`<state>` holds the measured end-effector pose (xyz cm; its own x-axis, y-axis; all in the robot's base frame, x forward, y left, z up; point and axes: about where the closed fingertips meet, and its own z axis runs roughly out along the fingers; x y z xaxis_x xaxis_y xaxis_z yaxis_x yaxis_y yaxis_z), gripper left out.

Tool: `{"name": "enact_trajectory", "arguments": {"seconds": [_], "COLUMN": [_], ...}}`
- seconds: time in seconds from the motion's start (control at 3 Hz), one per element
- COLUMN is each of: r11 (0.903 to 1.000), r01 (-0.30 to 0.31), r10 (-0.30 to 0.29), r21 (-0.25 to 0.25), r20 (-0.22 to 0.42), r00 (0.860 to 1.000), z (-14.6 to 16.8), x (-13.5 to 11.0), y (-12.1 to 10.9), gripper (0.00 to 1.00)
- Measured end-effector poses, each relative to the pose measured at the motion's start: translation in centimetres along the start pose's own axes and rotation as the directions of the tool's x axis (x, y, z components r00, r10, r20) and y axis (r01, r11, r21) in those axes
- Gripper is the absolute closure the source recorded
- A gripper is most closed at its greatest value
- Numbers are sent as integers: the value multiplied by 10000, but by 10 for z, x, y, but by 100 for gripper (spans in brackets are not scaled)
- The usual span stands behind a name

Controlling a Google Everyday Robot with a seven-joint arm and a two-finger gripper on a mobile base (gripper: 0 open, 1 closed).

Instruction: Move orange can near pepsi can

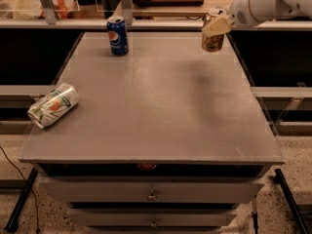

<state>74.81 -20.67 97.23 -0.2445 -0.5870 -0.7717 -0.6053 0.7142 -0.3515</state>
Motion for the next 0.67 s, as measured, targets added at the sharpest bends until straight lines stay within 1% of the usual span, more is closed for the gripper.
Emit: {"name": "enact_trajectory", "arguments": {"seconds": [0.33, 0.67], "r11": [9999, 9988], "r01": [118, -8], "r10": [-118, 18], "r21": [-21, -499], "r20": [43, 196], "r00": [9999, 9998], "z": [-3, 8], "x": [-4, -3], "y": [-1, 11], "gripper": [100, 100]}}
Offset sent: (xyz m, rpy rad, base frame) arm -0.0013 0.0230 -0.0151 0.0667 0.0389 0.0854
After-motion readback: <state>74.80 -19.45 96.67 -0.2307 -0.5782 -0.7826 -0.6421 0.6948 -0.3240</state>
